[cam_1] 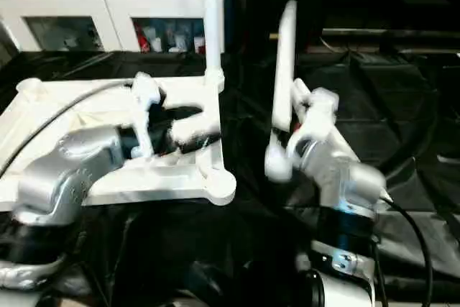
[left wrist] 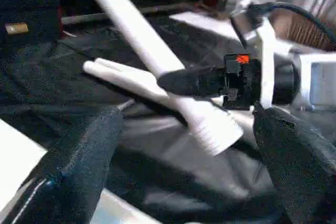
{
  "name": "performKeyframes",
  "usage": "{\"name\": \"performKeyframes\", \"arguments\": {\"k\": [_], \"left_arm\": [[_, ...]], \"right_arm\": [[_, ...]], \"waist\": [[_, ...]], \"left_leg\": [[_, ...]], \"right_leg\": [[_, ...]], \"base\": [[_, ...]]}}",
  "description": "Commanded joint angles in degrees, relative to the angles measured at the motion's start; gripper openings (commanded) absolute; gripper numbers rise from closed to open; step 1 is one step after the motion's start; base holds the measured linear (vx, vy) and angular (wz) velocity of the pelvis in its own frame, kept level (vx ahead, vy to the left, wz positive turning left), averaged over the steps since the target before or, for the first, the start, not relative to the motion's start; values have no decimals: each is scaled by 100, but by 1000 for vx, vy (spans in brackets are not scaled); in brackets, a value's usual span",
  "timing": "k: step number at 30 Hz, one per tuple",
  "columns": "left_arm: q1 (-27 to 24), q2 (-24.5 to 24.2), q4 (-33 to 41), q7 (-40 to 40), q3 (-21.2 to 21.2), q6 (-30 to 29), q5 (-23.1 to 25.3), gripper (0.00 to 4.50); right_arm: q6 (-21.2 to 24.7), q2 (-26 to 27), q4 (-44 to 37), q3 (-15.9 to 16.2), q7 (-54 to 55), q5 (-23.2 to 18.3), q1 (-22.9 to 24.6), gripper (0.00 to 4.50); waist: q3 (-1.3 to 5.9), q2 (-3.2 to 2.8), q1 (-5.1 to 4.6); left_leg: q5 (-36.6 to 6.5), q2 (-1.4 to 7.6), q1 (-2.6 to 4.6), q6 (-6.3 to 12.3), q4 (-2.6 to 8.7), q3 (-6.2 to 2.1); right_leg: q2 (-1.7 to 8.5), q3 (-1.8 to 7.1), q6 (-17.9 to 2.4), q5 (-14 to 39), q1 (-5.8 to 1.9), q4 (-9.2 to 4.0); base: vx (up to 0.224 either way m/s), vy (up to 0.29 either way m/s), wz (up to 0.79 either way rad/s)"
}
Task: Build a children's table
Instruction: Pick table leg
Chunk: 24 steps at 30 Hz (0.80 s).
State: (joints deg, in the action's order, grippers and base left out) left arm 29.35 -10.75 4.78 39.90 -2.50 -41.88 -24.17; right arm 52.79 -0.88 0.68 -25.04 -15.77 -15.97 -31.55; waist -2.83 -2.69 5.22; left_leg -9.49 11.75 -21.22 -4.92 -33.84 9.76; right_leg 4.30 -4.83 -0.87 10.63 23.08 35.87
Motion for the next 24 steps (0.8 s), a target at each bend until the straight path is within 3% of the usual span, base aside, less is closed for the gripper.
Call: {"name": "performKeyframes", "arguments": {"k": [1, 3, 4, 6, 10, 11, 12, 15, 18, 19, 20, 22, 23, 24], "left_arm": [[277, 263, -124, -289, 328, -259, -378, 450], [450, 500, -237, -475, 544, -409, -551, 450], [674, 733, -416, -738, 818, -475, -775, 450], [756, 805, -489, -840, 914, -506, -848, 450], [1000, 1018, -738, -1058, 1190, -744, -1193, 450], [1030, 1076, -766, -1101, 1246, -771, -1276, 450], [1088, 1182, -794, -1189, 1369, -857, -1416, 450], [1120, 1244, -779, -1215, 1429, -933, -1516, 450], [1092, 1273, -686, -1287, 1371, -1098, -1594, 450], [1066, 1277, -657, -1350, 1341, -1129, -1581, 450], [1059, 1292, -662, -1425, 1349, -1140, -1581, 450], [1061, 1362, -708, -1709, 1429, -1155, -1561, 450], [1063, 1380, -719, -1827, 1462, -1165, -1531, 431], [1068, 1412, -725, -1994, 1512, -1160, -1481, 420]], "right_arm": [[-321, 118, -493, 125, -769, -530, 40, 187], [-356, 142, -695, 195, -1172, -864, 152, 187], [-392, 49, -858, 420, -1552, -1089, 319, 187], [-405, 15, -919, 508, -1688, -1150, 377, 187], [-293, -91, -1169, 788, -2129, -1471, 546, 187], [-298, -130, -1219, 887, -2217, -1481, 595, 187], [-319, -197, -1291, 1046, -2387, -1475, 683, 187], [-381, -258, -1342, 1172, -2483, -1465, 760, 187], [-475, -417, -1379, 1417, -2612, -1486, 860, 187], [-496, -469, -1398, 1503, -2645, -1485, 887, 187], [-523, -500, -1392, 1561, -2649, -1456, 895, 187], [-641, -572, -1348, 1722, -2630, -1312, 897, 187], [-739, -602, -1282, 1814, -2575, -1160, 863, 187], [-858, -639, -1187, 1938, -2479, -945, 811, 187]], "waist": [[444, 93, 47], [441, 96, 59], [431, 112, 68], [419, 118, 66], [414, 118, 113], [413, 117, 120], [410, 79, 128], [429, 111, 149], [419, 105, 156], [419, 180, 152], [423, 137, 173], [421, 165, 169], [419, 157, 172], [414, 186, 169]], "left_leg": [[-682, 30, 7, 87, 295, 4], [-666, 37, -1, 212, 290, 1], [-639, 36, -13, 273, 289, 5], [-625, 33, -31, 277, 297, -6], [-685, 35, -2, 242, 298, 3], [-676, 34, -5, 235, 298, 0], [-714, 42, 2, 206, 301, -6], [-668, 62, -4, 194, 306, -12], [-700, 64, -5, 201, 315, -16], [-685, 62, -16, 214, 311, -4], [-656, 73, -5, 213, 315, -15], [-628, 69, -21, 217, 308, -11], [-635, 72, -20, 213, 307, -12], [-648, 69, -29, 195, 307, -7]], "right_leg": [[311, 272, -796, 849, -347, -440], [309, 260, -849, 789, -355, -432], [308, 256, -847, 801, -366, -458], [306, 247, -817, 925, -377, -464], [310, 246, -656, 1334, -351, -525], [312, 245, -642, 1359, -345, -532], [305, 244, -621, 1404, -332, -544], [310, 245, -686, 1153, -342, -518], [321, 242, -682, 1222, -344, -533], [317, 244, -659, 1212, -351, -541], [328, 246, -674, 1204, -340, -521], [330, 243, -663, 1186, -349, -526], [335, 245, -656, 1201, -344, -525], [336, 242, -618, 1277, -343, -533]], "base": [[0, 0, 0], [0, 0, 0], [0, 0, 0], [0, 0, 0], [0, 0, 0], [0, 0, 0], [0, 0, 0], [0, 0, 0], [0, 0, 0], [0, 0, 0], [0, 0, 0], [0, 0, 0], [0, 0, 0], [0, 0, 0]]}}
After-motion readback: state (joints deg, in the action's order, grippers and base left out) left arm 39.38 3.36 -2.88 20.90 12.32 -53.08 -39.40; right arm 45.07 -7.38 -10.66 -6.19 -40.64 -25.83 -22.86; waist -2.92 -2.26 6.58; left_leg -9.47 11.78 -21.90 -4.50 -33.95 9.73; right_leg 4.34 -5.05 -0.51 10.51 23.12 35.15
